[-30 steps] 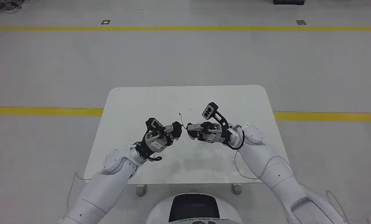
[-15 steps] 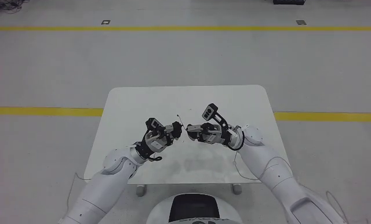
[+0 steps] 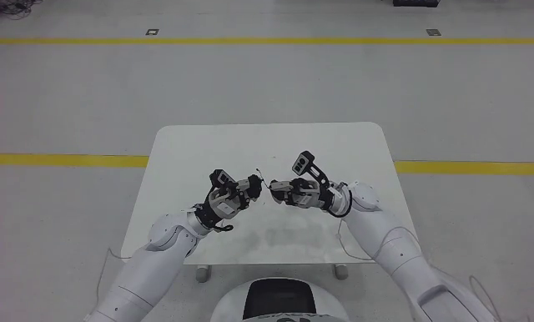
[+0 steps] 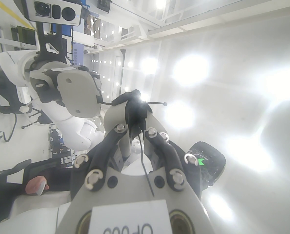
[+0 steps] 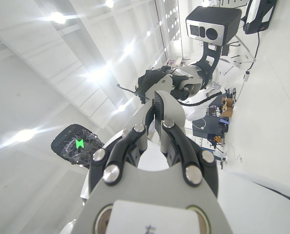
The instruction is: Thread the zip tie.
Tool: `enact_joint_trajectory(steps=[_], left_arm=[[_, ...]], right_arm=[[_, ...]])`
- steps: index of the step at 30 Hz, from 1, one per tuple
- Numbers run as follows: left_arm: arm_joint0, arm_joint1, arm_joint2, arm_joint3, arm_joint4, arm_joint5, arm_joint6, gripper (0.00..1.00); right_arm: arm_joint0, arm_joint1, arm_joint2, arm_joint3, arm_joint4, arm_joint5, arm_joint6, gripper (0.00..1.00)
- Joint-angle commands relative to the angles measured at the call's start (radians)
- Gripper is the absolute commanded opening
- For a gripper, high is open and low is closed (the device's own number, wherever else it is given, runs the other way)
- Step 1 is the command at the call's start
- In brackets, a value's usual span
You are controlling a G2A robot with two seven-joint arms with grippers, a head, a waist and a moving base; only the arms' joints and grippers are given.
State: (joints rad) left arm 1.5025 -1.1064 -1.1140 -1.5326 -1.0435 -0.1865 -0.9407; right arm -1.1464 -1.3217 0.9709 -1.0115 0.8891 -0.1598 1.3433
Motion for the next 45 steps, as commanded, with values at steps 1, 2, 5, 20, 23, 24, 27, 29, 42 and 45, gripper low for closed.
enact_joint_trajectory(steps=[1,2,5,20,23,24,27,29,42,45], left_arm=[[0.000,0.000,0.000,0.000,0.000,0.000,0.000,0.00],[0.000,0.000,0.000,0.000,0.000,0.000,0.000,0.00],[0.000,0.000,0.000,0.000,0.000,0.000,0.000,0.00],[0.000,0.000,0.000,0.000,0.000,0.000,0.000,0.00],[0.000,0.000,0.000,0.000,0.000,0.000,0.000,0.00],[0.000,0.000,0.000,0.000,0.000,0.000,0.000,0.00],[0.000,0.000,0.000,0.000,0.000,0.000,0.000,0.00],[0.000,0.000,0.000,0.000,0.000,0.000,0.000,0.00],[0.000,0.000,0.000,0.000,0.000,0.000,0.000,0.00],[0.000,0.000,0.000,0.000,0.000,0.000,0.000,0.00]], right_arm=[[0.000,-0.001,-0.002,0.003,0.000,0.000,0.000,0.00],[-0.001,-0.002,-0.002,0.004,0.001,0.000,0.001,0.00],[-0.001,-0.003,-0.003,0.008,0.001,-0.001,0.002,0.00],[-0.005,-0.006,0.000,0.026,-0.001,-0.004,0.006,0.00],[-0.005,-0.007,-0.001,0.029,-0.002,-0.004,0.007,0.00],[-0.005,-0.007,-0.001,0.030,-0.002,-0.004,0.007,0.00],[-0.005,-0.008,-0.001,0.033,-0.002,-0.005,0.008,0.00],[-0.006,-0.009,-0.001,0.034,-0.003,-0.006,0.008,0.00],[-0.008,-0.011,-0.001,0.041,-0.006,-0.004,0.010,0.00],[-0.008,-0.012,-0.001,0.042,-0.007,-0.004,0.010,0.00]])
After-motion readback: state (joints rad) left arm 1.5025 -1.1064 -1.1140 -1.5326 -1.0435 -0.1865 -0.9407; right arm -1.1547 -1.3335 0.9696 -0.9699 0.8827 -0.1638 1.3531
